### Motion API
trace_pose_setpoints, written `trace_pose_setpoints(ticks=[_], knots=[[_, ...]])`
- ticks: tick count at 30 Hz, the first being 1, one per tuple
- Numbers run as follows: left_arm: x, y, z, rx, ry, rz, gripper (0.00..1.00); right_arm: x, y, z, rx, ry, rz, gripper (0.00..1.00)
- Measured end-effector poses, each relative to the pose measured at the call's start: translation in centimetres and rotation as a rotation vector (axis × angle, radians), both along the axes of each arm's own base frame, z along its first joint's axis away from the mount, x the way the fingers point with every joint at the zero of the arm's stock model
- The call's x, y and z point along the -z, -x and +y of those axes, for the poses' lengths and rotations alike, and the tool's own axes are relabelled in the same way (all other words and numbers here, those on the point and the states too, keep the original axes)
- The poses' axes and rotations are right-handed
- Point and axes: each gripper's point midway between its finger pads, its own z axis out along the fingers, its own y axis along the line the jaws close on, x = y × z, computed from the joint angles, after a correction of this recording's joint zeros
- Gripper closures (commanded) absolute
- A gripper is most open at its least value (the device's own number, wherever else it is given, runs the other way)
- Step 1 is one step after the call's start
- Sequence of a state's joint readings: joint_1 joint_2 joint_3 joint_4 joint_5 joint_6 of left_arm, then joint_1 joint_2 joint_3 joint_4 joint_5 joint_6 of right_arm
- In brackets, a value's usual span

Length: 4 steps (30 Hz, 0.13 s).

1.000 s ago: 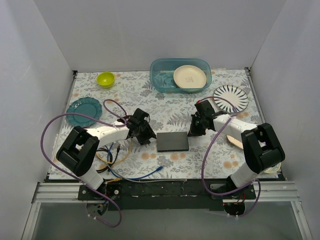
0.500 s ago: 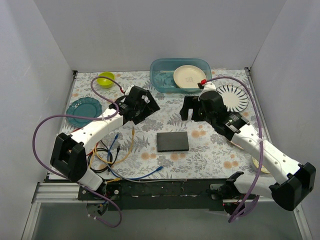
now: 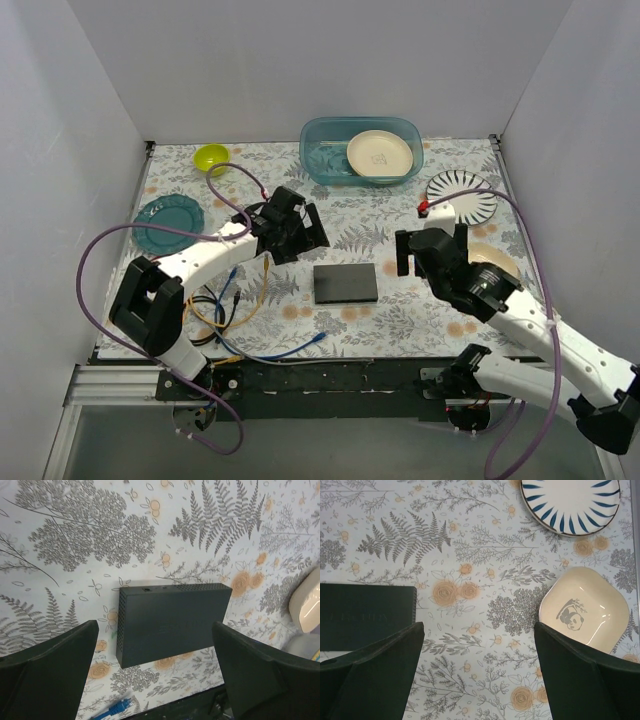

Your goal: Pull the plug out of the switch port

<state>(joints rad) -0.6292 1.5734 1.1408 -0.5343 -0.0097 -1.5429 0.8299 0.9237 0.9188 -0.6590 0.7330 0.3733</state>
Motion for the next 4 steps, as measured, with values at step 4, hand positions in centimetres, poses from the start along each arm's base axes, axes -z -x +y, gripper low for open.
trace_pose_setpoints(ticks=[4], knots=[[-0.2, 0.2, -0.9, -0.01, 0.04, 0.012, 0.02, 1.3, 1.7, -0.8, -0.045, -0.043, 0.001, 0.01]])
